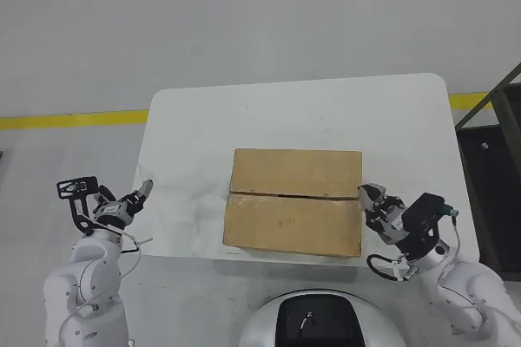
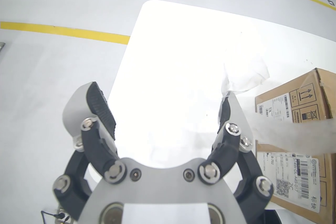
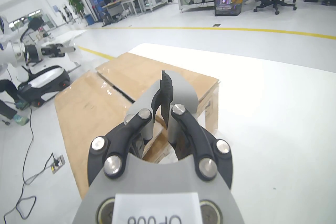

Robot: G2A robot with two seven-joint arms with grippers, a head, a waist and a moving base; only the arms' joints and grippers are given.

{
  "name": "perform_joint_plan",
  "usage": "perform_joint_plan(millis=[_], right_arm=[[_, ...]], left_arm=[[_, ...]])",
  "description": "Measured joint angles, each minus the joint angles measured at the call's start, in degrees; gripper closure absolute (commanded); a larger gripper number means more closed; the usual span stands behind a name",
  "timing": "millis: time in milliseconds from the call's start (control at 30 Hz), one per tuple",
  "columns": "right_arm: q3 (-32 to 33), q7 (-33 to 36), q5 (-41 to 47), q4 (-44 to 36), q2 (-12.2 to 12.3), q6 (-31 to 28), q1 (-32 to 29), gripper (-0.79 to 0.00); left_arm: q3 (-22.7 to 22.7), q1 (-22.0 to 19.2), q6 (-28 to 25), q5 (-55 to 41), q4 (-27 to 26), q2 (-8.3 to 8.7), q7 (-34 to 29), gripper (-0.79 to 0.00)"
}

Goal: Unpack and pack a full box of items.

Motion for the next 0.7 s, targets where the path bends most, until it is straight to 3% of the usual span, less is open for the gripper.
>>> perform_joint_plan(millis=[167, 333, 700], right_arm=[[-1.93, 4.19, -3.31, 1.2, 0.01, 2.48, 0.92, 0.0], [-2.18, 5.18, -3.07, 1.37, 0.08, 2.76, 1.76, 0.0], [-2.21, 6.41, -3.38, 2.88, 0.25, 4.08, 2.79, 0.0]], left_arm=[[-1.72, 0.26, -1.62, -1.07, -0.76, 0.5, -0.54, -0.785], [-3.63, -0.67, -4.87, -0.01, -0.81, 1.32, -1.83, -0.785], [-5.08, -3.03, -6.05, -1.3, -1.2, 2.47, -2.43, -0.785]])
